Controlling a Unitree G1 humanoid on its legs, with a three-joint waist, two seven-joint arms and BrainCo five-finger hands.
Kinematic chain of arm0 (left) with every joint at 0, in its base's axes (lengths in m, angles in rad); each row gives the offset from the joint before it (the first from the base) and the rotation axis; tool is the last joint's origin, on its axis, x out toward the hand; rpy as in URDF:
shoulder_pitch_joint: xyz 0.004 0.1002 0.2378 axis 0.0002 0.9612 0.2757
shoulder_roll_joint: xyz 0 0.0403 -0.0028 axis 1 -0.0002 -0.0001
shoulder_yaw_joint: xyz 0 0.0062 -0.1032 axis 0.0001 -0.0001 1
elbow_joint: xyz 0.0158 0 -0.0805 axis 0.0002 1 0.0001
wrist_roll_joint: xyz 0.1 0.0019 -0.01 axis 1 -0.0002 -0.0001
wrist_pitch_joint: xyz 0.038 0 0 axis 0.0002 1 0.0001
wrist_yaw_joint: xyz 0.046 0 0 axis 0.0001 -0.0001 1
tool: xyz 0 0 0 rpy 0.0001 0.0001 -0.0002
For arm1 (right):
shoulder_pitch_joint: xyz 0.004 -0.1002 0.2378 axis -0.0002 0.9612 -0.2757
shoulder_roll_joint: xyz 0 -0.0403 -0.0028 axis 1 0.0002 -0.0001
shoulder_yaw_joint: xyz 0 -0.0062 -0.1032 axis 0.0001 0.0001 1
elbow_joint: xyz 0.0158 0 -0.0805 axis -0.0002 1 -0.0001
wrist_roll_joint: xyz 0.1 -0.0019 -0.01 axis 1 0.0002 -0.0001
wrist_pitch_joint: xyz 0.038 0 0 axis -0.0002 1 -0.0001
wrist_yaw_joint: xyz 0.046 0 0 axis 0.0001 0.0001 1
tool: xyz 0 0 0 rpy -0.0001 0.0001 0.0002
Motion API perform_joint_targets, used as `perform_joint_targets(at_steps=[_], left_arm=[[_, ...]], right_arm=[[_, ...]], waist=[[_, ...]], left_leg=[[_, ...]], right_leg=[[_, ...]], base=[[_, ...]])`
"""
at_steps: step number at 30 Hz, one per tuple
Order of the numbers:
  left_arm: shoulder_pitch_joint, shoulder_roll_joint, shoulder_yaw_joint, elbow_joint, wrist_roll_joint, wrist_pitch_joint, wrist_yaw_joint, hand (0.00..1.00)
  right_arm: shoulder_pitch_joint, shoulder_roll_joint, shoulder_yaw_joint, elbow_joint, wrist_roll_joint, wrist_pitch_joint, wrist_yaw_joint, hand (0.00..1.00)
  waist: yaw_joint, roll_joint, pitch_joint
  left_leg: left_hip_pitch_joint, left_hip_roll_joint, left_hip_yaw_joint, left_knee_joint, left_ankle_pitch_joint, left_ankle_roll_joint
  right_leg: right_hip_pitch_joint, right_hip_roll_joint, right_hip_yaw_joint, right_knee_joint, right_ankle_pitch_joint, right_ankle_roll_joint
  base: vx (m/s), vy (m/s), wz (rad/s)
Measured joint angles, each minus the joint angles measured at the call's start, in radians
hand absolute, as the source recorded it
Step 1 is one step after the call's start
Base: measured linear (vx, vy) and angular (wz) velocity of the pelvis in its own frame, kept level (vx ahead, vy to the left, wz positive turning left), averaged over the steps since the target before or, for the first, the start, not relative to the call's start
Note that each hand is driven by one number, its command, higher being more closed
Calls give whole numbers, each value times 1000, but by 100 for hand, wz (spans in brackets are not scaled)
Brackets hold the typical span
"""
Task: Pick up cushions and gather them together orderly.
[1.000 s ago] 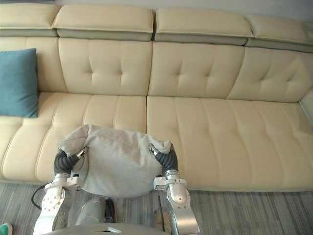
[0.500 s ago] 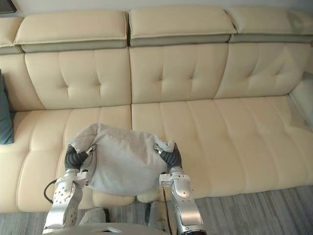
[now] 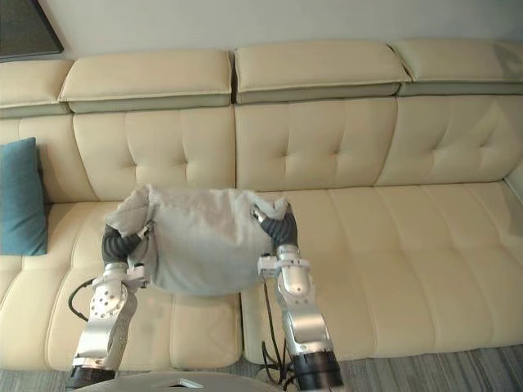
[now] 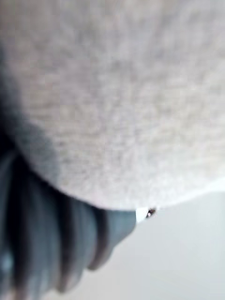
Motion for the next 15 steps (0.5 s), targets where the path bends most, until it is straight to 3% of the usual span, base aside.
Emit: perform_joint_targets(at_steps=[8, 12, 15], left_arm=[[-220, 105, -3, 123, 0, -1, 100, 100], [-289, 134, -6, 129, 0, -1, 123, 100], [-381, 165, -13, 176, -1, -3, 136, 100]], right_arm=[[-342, -46, 45, 146, -17, -8, -104, 100], [-403, -55, 43, 152, -37, -7, -139, 100], [-477, -73, 34, 175, -35, -5, -156, 100]], waist=[[-1, -7, 5], [4, -11, 38], [6, -12, 100]], left_leg=[[-122, -10, -23, -6, 44, 0], [-188, -4, -23, -5, 62, -2], [-231, 9, -16, -3, 66, -2]], right_leg=[[-89, -8, -10, -52, 88, -18], [-163, -6, -9, -23, 89, -18], [-231, -2, 8, 20, 90, -19]], base=[[-101, -10, 11], [-159, -51, 7], [-206, -53, -7]])
